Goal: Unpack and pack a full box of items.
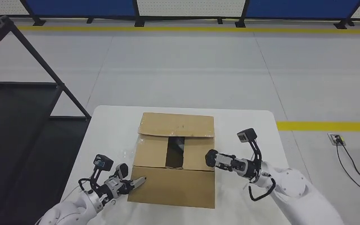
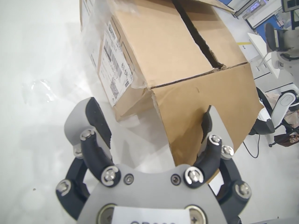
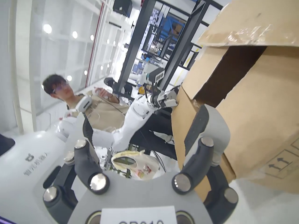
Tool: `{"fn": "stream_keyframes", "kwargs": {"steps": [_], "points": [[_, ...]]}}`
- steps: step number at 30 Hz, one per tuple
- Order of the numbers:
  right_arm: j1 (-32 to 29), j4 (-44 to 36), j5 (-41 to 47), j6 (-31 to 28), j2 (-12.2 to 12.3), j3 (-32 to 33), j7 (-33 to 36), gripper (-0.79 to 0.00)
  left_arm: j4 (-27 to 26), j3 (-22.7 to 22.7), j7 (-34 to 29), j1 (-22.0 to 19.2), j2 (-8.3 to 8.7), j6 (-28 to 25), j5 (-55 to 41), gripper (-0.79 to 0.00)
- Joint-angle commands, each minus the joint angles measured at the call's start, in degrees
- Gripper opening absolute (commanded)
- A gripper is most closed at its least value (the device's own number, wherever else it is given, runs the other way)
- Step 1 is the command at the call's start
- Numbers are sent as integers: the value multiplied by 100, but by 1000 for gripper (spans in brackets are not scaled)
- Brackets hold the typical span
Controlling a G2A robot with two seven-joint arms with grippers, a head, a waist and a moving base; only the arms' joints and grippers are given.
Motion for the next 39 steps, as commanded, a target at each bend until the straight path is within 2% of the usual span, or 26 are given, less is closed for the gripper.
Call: {"fn": "stream_keyframes", "kwargs": {"steps": [1, 9, 11, 15, 21, 28, 36, 39], "points": [[-2, 0, -4, -35, 1, 1, 16, 0, -1, 2, -19, -3, 4, -19, -9, 0], [-2, 0, -4, -35, 1, 1, 16, 0, -1, 2, -19, -3, 4, -19, -9, 0], [-37, -123, 318, 86, -28, -8, -58, 0, -1, 2, -19, -3, 4, -19, -9, 0], [234, 157, 267, 827, -136, -135, -615, 0, -11, 8, 18, 8, 3, 1, 1, 0], [615, 494, -88, 1569, -271, -378, -828, 0, -65, 7, 199, 112, 14, 58, 60, 0], [833, 735, -182, 1719, -440, -529, -1348, 0, -67, 7, 204, 116, 14, 59, 60, 0], [1150, 931, -143, 1373, -712, -668, -2216, 0, -67, 7, 204, 116, 14, 59, 60, 0], [1308, 972, 310, 1262, -825, -688, -2154, 0, -67, 7, 204, 116, 14, 59, 60, 0]]}}
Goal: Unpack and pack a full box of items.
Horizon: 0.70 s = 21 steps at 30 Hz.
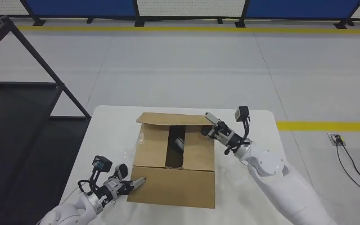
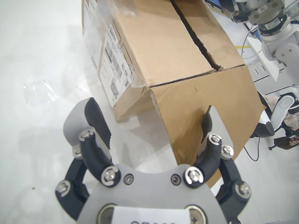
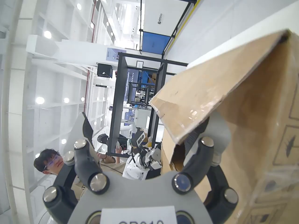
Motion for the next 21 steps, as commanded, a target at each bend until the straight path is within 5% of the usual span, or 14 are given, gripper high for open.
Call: {"fn": "stream_keyframes", "kwargs": {"steps": [1, 15, 21], "points": [[155, 103, 312, -55, -67, -1, 159, 0, 0, 0, 0, 0, 0, 0, 0, 0], [307, 229, 301, -83, -125, -50, 248, 0, 0, 0, 0, 0, 0, 0, 0, 0], [568, 392, 254, 161, -374, -262, -827, 0, 0, 0, 0, 0, 0, 0, 0, 0]]}}
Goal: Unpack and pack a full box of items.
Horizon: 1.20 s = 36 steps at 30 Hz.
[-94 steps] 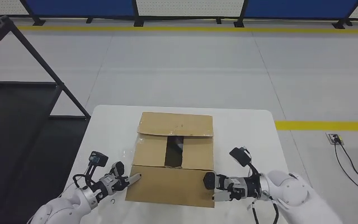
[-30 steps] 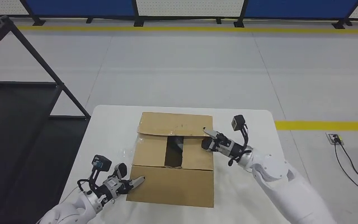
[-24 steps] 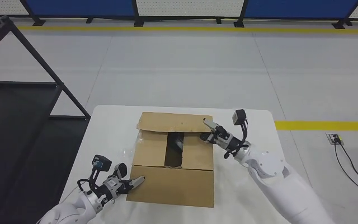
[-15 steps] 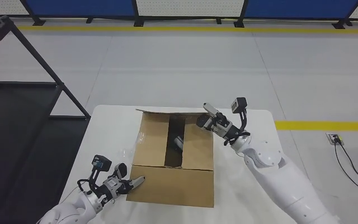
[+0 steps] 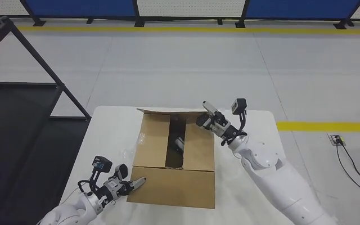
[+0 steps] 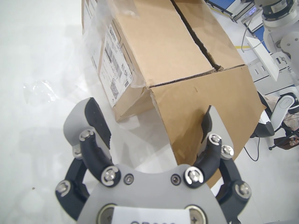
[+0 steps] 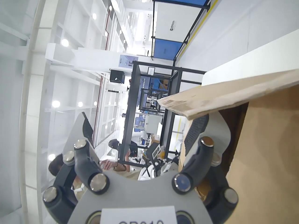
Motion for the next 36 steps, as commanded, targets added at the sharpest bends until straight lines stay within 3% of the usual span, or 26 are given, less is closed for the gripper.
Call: {"fn": "stream_keyframes", "kwargs": {"steps": [1, 14, 24, 36], "points": [[209, 191, -49, 50, -127, -143, -466, 0, 0, 0, 0, 0, 0, 0, 0, 0], [1433, 2090, -260, 387, -959, -917, -1533, 0, 0, 0, 0, 0, 0, 0, 0, 0], [2024, 3271, -388, 842, -1527, -1319, -1059, 0, 0, 0, 0, 0, 0, 0, 0, 0], [2317, 4099, -764, 1230, -1969, -1484, -712, 0, 0, 0, 0, 0, 0, 0, 0, 0]]}}
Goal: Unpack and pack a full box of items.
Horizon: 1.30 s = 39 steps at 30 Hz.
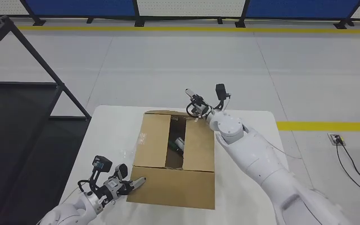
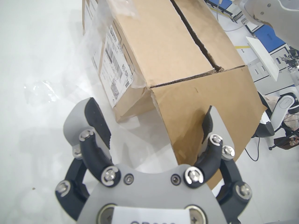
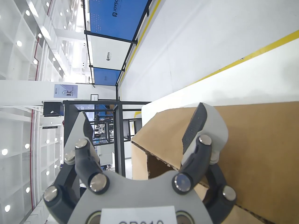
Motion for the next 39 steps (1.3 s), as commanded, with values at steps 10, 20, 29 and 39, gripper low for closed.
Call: {"fn": "stream_keyframes", "kwargs": {"steps": [10, 20, 29, 39], "points": [[92, 363, -58, -429, -198, 228, -51, 0, 0, 0, 0, 0, 0, 0, 0, 0], [-124, 41, 236, -1611, -123, 748, 981, 0, -15, 11, 67, 18, -2, 29, -17, 0], [-465, -621, -316, -1245, 153, 951, 2515, 0, -96, -280, 419, 70, 21, 198, -159, 0], [-856, -1364, -928, -400, 288, 1026, 2857, 0, -75, -530, 731, 132, 29, 540, -353, 0]]}}
